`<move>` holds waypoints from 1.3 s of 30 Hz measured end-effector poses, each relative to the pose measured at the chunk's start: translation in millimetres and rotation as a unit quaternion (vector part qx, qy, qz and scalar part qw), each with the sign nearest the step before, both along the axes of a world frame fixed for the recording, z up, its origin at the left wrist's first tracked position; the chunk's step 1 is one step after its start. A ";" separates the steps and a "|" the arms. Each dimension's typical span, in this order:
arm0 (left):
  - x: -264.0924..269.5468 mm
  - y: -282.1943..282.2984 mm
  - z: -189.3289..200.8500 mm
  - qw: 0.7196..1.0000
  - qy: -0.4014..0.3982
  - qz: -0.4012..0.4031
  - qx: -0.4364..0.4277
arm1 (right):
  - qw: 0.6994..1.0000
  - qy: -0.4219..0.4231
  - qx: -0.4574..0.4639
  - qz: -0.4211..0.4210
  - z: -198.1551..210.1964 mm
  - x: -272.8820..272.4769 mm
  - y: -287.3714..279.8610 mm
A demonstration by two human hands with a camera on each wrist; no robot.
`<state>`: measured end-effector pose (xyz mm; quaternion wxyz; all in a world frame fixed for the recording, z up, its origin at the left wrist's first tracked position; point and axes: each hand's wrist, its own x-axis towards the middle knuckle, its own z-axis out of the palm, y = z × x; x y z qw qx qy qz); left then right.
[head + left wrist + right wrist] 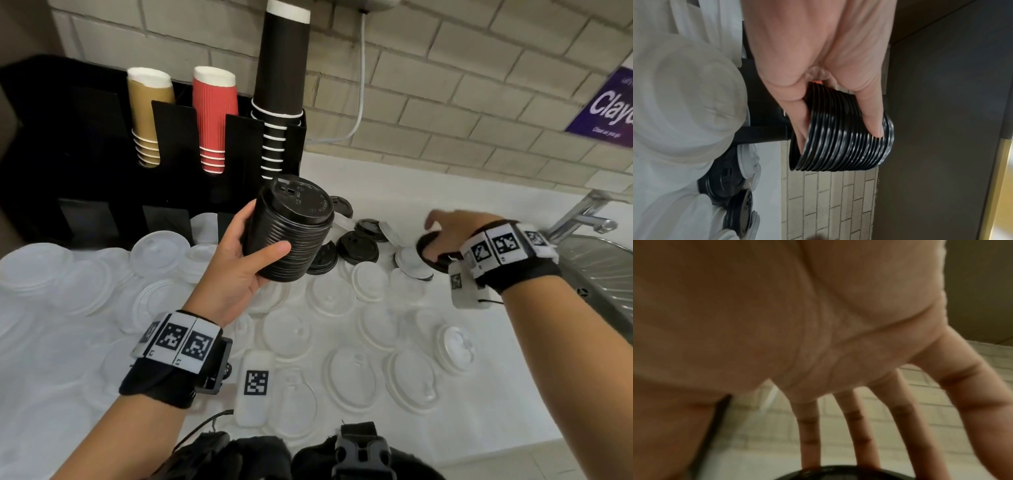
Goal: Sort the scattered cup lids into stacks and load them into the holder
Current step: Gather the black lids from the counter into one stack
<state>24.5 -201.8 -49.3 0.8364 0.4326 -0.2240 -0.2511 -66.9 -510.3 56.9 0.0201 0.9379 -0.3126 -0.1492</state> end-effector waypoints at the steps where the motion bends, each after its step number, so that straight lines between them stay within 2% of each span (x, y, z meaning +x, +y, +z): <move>1: -0.5 -0.2 -0.1 1.000 0.000 -0.001 0.001 | 0.998 -0.034 0.031 0.036 12.9 6.0 11.4; 2: -0.5 -0.3 0.1 1.000 0.000 -0.001 0.002 | 0.990 -0.084 0.085 0.081 23.6 11.0 23.9; 3: -0.5 -0.3 0.5 1.000 -0.001 -0.001 0.003 | 0.968 -0.147 0.155 0.129 32.8 13.7 38.8; 5: -0.2 -0.5 1.4 1.000 -0.002 0.004 0.004 | 0.905 -0.260 0.263 0.211 48.4 14.5 71.9; 6: -0.2 -0.5 1.8 1.000 -0.001 0.007 0.006 | 0.880 -0.288 0.289 0.243 54.3 14.3 86.8; 8: -0.1 -0.4 2.2 1.000 -0.001 0.015 0.008 | 0.849 -0.308 0.315 0.291 59.8 14.4 110.1; 11: -0.2 1.3 2.1 1.000 -0.004 0.023 0.009 | 0.835 -0.304 0.316 0.334 57.2 19.1 128.7; 15: -0.9 4.4 -0.5 0.999 -0.013 0.026 0.015 | 0.836 -0.289 0.300 0.358 50.4 29.3 139.4; 19: -2.4 6.8 -2.2 0.999 -0.032 0.012 0.023 | 0.849 -0.267 0.261 0.373 50.5 39.2 145.6; 28: -2.0 12.9 3.9 0.999 -0.030 0.016 0.016 | 0.846 -0.244 0.263 0.394 54.0 43.4 157.3; 31: -0.4 15.6 6.5 0.999 -0.023 0.029 0.018 | 0.836 -0.281 0.286 0.375 56.6 45.2 152.2; 34: 4.6 21.4 9.5 0.998 -0.012 0.056 0.012 | 0.826 -0.379 0.314 0.275 52.7 57.1 129.0; 35: 6.7 23.5 10.5 0.998 -0.007 0.068 0.007 | 0.831 -0.396 0.307 0.239 46.7 62.7 118.1; 36: 8.6 25.6 11.4 0.997 -0.002 0.080 0.002 | 0.851 -0.387 0.287 0.208 38.8 67.9 108.3; 37: 10.4 27.3 12.3 0.996 0.000 0.090 -0.001 | 0.883 -0.342 0.266 0.180 28.1 73.3 99.3; 39: 13.2 30.1 13.4 0.995 -0.001 0.104 -0.003 | 0.945 -0.173 0.234 0.147 0.0 83.7 86.9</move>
